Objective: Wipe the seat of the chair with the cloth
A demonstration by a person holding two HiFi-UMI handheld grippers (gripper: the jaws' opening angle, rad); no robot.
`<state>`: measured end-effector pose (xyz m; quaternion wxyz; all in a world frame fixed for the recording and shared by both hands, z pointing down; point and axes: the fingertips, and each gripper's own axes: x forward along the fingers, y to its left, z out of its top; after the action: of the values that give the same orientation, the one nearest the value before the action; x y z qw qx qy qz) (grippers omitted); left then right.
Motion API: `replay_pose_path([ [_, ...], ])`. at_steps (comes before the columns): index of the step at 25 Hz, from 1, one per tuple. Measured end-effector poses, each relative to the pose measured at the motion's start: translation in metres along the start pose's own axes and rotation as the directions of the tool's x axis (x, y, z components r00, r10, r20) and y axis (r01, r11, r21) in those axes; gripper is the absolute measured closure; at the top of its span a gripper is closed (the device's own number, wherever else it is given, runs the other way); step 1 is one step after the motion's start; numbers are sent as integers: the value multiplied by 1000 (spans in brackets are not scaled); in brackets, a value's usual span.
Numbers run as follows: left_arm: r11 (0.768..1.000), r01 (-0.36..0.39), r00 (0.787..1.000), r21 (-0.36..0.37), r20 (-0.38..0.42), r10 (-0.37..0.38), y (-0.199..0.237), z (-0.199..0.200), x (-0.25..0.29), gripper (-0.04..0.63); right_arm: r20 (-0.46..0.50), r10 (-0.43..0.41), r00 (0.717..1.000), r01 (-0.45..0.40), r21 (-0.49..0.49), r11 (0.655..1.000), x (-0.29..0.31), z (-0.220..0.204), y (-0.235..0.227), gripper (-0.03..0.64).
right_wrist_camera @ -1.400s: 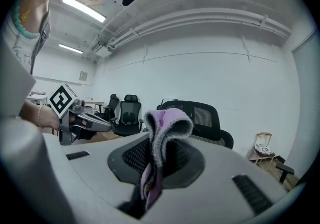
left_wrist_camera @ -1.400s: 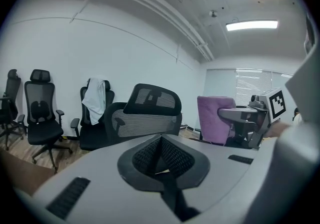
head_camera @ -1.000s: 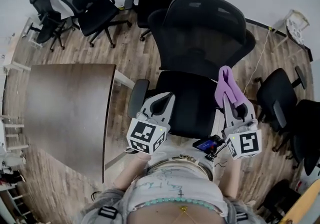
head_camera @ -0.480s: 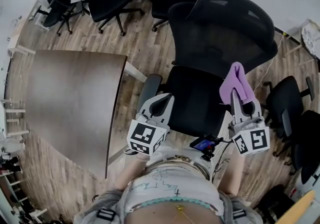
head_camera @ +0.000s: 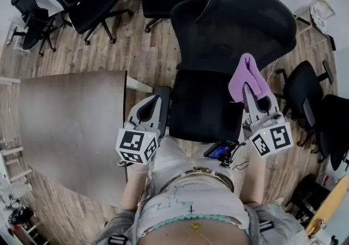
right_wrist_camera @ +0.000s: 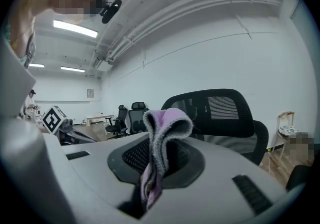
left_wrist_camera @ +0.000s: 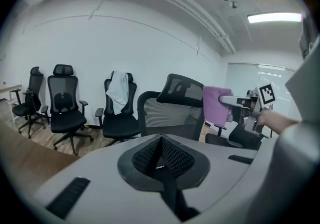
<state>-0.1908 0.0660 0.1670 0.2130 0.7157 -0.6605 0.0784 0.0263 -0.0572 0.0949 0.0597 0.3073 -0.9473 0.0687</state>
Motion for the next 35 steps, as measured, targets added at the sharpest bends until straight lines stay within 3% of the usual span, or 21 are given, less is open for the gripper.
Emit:
replay_pose_path([
  [3, 999, -4, 1000, 35, -11, 5, -3, -9, 13, 588, 28, 42, 999, -42, 9, 999, 4, 9, -8, 569],
  [8, 997, -40, 999, 65, -22, 42, 9, -28, 31, 588, 3, 45, 999, -45, -91, 995, -3, 2, -14, 569],
  [13, 991, -49, 997, 121, -60, 56, 10, -52, 41, 588, -25, -24, 999, 21, -103, 994, -35, -16, -34, 569],
  [19, 976, 17, 990, 217, -139, 13, -10, -81, 71, 588, -3, -123, 992, 121, -144, 982, -72, -18, -64, 569],
  [24, 974, 6, 989, 227, -143, 27, -12, -100, 76, 586, -16, -153, 988, 149, -140, 979, -77, -34, -72, 569],
  [35, 969, -99, 981, 227, -138, 133, 31, -132, 93, 587, -15, -91, 996, 88, -142, 986, -46, -64, -70, 569],
])
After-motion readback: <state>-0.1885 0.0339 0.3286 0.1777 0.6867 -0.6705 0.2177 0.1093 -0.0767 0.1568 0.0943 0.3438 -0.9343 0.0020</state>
